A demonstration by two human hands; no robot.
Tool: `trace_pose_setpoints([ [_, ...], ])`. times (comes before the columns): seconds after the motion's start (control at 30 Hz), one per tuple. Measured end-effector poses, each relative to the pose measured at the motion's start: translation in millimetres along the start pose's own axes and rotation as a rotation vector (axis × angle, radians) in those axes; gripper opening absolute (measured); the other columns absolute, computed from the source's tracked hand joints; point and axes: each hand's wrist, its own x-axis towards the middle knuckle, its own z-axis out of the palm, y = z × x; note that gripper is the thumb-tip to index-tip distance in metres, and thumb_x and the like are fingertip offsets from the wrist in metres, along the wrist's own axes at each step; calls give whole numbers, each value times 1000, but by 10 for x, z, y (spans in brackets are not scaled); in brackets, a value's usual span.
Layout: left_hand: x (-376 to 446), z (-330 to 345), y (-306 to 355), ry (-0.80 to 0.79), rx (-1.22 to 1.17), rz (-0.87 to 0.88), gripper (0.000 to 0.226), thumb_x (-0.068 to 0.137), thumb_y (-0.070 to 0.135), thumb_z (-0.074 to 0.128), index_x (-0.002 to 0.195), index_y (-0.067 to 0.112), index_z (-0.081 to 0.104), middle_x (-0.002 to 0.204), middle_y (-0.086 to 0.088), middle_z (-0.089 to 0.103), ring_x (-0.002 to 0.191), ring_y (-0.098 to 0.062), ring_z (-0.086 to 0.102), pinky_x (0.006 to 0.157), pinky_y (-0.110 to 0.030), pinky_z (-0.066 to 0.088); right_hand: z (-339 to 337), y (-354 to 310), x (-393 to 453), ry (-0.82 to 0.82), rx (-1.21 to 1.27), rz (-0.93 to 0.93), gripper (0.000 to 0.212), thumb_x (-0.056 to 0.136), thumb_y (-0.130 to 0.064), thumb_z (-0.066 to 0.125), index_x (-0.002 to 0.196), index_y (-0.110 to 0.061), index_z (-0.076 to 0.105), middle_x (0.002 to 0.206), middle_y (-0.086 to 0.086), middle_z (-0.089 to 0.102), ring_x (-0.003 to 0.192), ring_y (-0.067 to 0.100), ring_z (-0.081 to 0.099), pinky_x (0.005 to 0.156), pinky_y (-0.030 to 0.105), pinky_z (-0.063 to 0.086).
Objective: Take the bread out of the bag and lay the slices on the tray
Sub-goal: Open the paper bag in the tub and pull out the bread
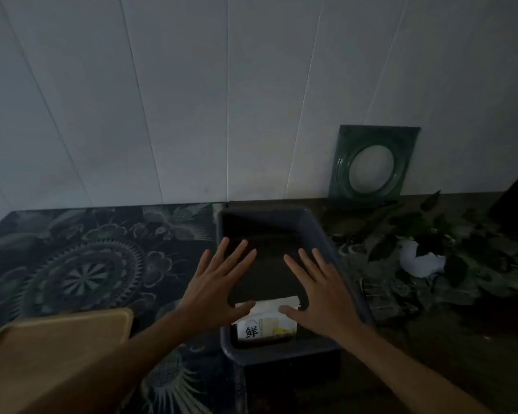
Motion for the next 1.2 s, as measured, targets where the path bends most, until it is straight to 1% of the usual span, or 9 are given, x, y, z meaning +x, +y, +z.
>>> trace_pose_setpoints([
  [0.07, 19, 133, 21, -30, -14, -4, 97, 81, 79, 45, 157, 42, -4, 168, 13, -12, 153, -21, -21, 122, -55, 0, 93, 102, 36, -57, 20, -8, 102, 77, -82, 46, 156, -48, -9, 170, -7, -2, 156, 20, -12, 123, 49, 10],
  [0.17, -30, 370, 18, -44, -25, -22, 96, 82, 79, 45, 157, 43, -2, 167, 15, -12, 153, -21, -21, 122, -54, 0, 264, 234, 53, -85, 73, -24, 99, 79, -78, 51, 158, -46, 0, 170, -11, 0, 156, 15, -9, 123, 44, 14],
  [0.27, -49, 523, 10, -66, -67, -14, 92, 83, 77, 48, 157, 42, 5, 168, 18, -6, 154, -21, -18, 121, -51, 0, 371, 314, 50, -108, 168, -58, 92, 82, -70, 57, 158, -46, 12, 169, -14, 11, 154, 13, 10, 118, 39, 28],
  [0.37, -94, 652, 4, -66, -152, 13, 81, 85, 70, 55, 155, 41, 24, 166, 17, 14, 156, -23, -7, 121, -46, 4, 460, 352, 38, -99, 267, -94, 79, 85, -58, 65, 154, -45, 30, 161, -17, 30, 144, 10, 31, 109, 34, 44],
  [0.47, -130, 727, -5, -30, -261, 20, 61, 86, 52, 67, 143, 37, 50, 152, 14, 45, 153, -24, 20, 119, -47, 30, 550, 376, 25, -89, 368, -128, 62, 89, -43, 70, 146, -44, 45, 148, -21, 44, 134, 3, 42, 100, 25, 50],
  [0.57, -147, 751, 40, 39, -369, -7, 44, 85, 33, 74, 127, 27, 66, 130, 9, 64, 130, -20, 49, 97, -45, 54, 615, 408, 13, -45, 448, -155, 47, 89, -27, 73, 132, -37, 59, 130, -19, 54, 120, 1, 50, 93, 20, 51],
  [0.67, -181, 766, 104, 67, -433, -44, 34, 86, 25, 74, 120, 22, 71, 118, 6, 68, 110, -16, 61, 83, -37, 57, 677, 465, 0, 38, 503, -204, 40, 83, -14, 80, 120, -26, 68, 115, -12, 60, 106, 7, 58, 87, 25, 54],
  [0.83, -241, 683, 205, 85, -489, -124, 32, 89, 28, 63, 117, 17, 74, 116, 2, 68, 102, -11, 68, 79, -31, 60, 724, 520, -22, 67, 611, -218, 35, 84, -6, 80, 116, -18, 73, 113, -6, 65, 107, 10, 64, 92, 26, 54],
  [1.2, -199, 457, 245, 118, -489, -168, 29, 89, 29, 62, 95, 7, 79, 89, -5, 73, 80, -20, 69, 67, -39, 59, 695, 389, -122, 72, 655, -82, 21, 91, -9, 73, 112, -14, 75, 113, -5, 59, 106, 1, 60, 93, 9, 45],
])
